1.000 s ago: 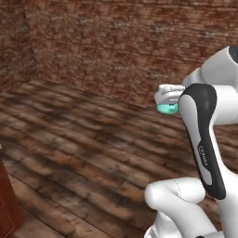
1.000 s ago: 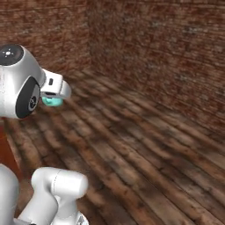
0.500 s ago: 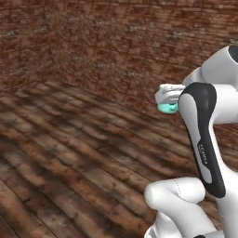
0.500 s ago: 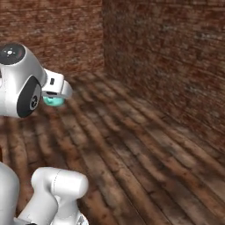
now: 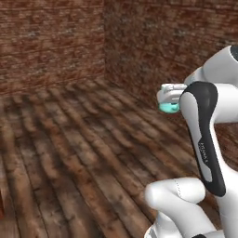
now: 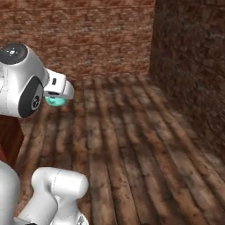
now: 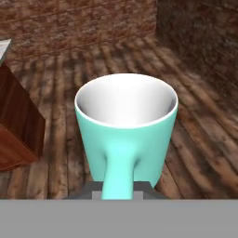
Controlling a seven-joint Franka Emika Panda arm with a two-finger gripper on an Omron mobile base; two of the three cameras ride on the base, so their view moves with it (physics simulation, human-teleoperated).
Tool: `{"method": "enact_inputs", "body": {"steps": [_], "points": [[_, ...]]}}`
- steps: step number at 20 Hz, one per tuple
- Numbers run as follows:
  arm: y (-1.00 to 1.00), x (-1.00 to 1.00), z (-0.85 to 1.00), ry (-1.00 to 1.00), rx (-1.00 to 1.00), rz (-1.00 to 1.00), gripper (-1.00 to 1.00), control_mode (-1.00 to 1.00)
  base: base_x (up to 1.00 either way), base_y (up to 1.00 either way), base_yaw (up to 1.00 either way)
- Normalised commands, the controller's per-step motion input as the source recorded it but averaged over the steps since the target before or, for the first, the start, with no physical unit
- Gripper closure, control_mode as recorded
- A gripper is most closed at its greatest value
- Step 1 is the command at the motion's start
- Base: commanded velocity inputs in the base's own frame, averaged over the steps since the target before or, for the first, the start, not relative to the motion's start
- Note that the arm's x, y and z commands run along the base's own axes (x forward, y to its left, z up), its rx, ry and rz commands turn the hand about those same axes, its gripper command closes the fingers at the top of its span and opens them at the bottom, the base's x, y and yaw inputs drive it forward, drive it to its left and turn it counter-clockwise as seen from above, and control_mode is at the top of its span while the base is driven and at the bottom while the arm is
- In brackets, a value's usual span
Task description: There is a tray on the dining counter. Grab the cup, mug, and pitcher and place them on the tray. The pitcher may be placed next to the tray if it cannot fit the tray.
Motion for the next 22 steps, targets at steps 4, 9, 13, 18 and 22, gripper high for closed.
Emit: {"method": "enact_inputs", "body": {"steps": [4,9,13,18,22], "points": [[0.00,0.00,0.00,0.00,0.00,0.00,1.00,1.00,0.58,-0.71,0.72],[0.00,0.00,0.00,0.00,0.00,0.00,1.00,1.00,0.63,-0.76,0.66],[0.00,0.00,0.00,0.00,0.00,0.00,1.00,1.00,0.85,-0.72,0.40],[0.00,0.00,0.00,0.00,0.00,0.00,1.00,1.00,1.00,-0.42,0.20],[0.00,0.00,0.00,0.00,0.00,0.00,1.00,1.00,1.00,-0.13,0.07]]}}
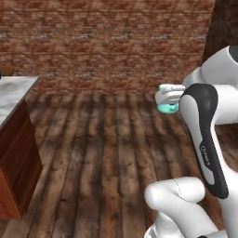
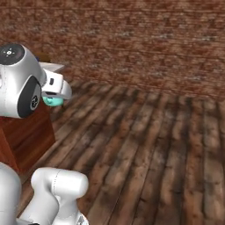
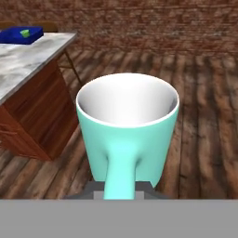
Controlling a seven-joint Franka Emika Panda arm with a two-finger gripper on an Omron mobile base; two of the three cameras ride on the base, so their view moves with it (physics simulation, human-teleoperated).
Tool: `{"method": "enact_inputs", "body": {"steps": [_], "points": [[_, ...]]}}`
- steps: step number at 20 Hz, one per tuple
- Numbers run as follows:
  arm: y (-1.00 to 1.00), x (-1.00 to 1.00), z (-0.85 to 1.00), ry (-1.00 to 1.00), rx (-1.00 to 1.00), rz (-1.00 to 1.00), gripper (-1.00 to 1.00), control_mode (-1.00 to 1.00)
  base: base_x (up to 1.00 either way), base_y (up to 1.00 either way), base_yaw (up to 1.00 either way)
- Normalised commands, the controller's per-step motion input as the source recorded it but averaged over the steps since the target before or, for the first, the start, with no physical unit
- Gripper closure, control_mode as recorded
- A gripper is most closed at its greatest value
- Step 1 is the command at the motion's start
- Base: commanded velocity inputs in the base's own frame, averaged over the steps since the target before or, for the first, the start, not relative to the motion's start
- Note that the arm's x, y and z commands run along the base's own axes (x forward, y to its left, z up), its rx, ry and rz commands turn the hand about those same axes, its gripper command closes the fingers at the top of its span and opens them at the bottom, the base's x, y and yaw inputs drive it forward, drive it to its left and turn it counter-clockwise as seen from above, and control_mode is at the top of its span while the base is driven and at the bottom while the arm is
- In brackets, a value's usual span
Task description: There is a tray on the dining counter. Grab the cup, mug, and pitcher and place them on the tray. The pitcher may be placed next to the tray if it cannot fit the tray.
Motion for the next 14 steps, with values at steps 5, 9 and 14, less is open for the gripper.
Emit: {"method": "enact_inputs", "body": {"steps": [5,9,14], "points": [[0.00,0.00,0.00,0.00,0.00,0.00,1.00,1.00,1.00,-0.21,0.06],[0.00,0.00,0.00,0.00,0.00,0.00,1.00,1.00,1.00,-0.37,0.03],[0.00,0.00,0.00,0.00,0.00,0.00,1.00,1.00,1.00,-0.49,0.02]]}}
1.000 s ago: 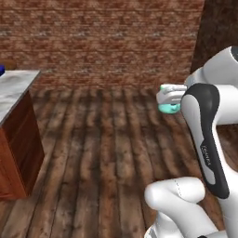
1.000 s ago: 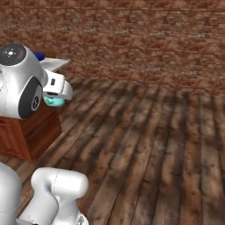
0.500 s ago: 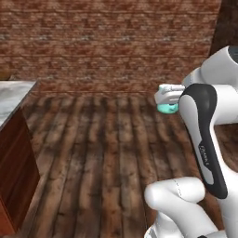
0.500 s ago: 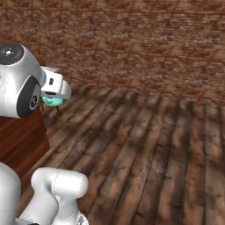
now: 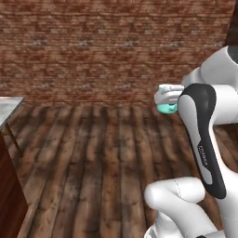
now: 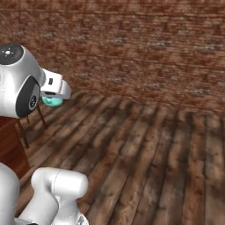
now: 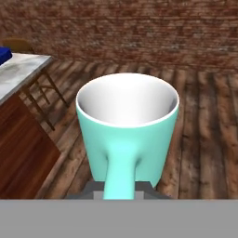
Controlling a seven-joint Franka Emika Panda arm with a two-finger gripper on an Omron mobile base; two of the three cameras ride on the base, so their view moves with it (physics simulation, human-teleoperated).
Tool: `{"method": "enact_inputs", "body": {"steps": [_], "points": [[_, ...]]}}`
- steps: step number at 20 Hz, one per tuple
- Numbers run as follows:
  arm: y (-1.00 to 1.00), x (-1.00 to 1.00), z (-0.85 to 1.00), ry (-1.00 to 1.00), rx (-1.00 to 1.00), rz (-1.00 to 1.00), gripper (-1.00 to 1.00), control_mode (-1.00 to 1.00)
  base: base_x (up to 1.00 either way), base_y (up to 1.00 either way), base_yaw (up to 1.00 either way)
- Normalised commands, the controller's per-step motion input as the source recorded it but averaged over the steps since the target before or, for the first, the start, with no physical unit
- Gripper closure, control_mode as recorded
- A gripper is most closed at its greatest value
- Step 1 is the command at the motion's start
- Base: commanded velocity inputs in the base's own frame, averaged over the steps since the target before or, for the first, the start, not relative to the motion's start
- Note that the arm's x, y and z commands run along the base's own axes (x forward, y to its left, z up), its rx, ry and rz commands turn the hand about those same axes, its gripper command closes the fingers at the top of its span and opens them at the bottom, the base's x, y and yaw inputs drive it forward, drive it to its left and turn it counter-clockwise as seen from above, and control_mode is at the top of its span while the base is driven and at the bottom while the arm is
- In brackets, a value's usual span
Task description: There is a tray on the dining counter. Grab the cup, mug, and pitcher and place them on the tray. The pitcher may be placed next to the tray if it cannot fit the tray.
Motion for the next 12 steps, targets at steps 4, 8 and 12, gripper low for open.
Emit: {"method": "enact_inputs", "body": {"steps": [4,8,12], "points": [[0.00,0.00,0.00,0.00,0.00,0.00,1.00,1.00,1.00,-0.65,0.01],[0.00,0.00,0.00,0.00,0.00,0.00,1.00,1.00,1.00,-0.77,0.03],[0.00,0.00,0.00,0.00,0.00,0.00,1.00,1.00,1.00,-0.83,0.07]]}}
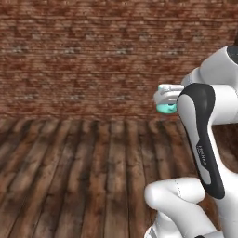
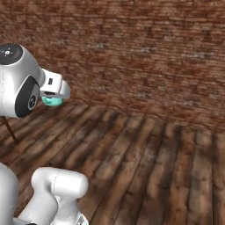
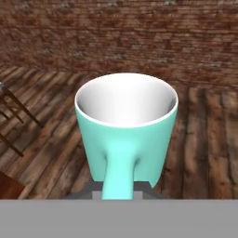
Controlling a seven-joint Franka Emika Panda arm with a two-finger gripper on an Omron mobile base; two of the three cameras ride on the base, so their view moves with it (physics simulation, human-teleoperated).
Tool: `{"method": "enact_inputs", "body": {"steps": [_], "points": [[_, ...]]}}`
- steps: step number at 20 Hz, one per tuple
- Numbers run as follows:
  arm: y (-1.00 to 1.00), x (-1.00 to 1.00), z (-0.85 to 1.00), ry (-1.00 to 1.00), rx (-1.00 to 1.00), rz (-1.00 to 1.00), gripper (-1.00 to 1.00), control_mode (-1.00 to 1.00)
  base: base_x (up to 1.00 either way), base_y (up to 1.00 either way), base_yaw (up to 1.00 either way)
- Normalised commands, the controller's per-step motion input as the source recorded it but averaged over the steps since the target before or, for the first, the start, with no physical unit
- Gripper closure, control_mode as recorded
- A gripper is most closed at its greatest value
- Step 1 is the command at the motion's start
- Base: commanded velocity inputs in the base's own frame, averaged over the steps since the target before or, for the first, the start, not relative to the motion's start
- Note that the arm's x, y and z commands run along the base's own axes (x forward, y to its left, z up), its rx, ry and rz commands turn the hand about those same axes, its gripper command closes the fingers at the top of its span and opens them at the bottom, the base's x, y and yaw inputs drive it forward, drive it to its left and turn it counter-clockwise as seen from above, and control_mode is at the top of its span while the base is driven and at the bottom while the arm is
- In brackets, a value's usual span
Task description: There is a tray on the dining counter. Grab the cup, mug, and pitcher and place them on the tray. The pitcher may be placed next to the tray if it cannot fit the tray.
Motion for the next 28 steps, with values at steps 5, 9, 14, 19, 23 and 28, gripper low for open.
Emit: {"method": "enact_inputs", "body": {"steps": [5,9,14,19,23,28], "points": [[0.00,0.00,0.00,0.00,0.00,0.00,1.00,1.00,1.00,-0.91,0.10],[0.00,0.00,0.00,0.00,0.00,0.00,1.00,1.00,1.00,-0.97,0.14],[0.00,0.00,0.00,0.00,0.00,0.00,1.00,1.00,1.00,-0.99,0.18],[0.00,0.00,0.00,0.00,0.00,0.00,1.00,1.00,1.00,-0.88,0.18],[0.00,0.00,0.00,0.00,0.00,0.00,1.00,1.00,0.99,-0.58,0.47],[0.00,0.00,0.00,0.00,0.00,0.00,1.00,1.00,0.95,-0.18,0.87]]}}
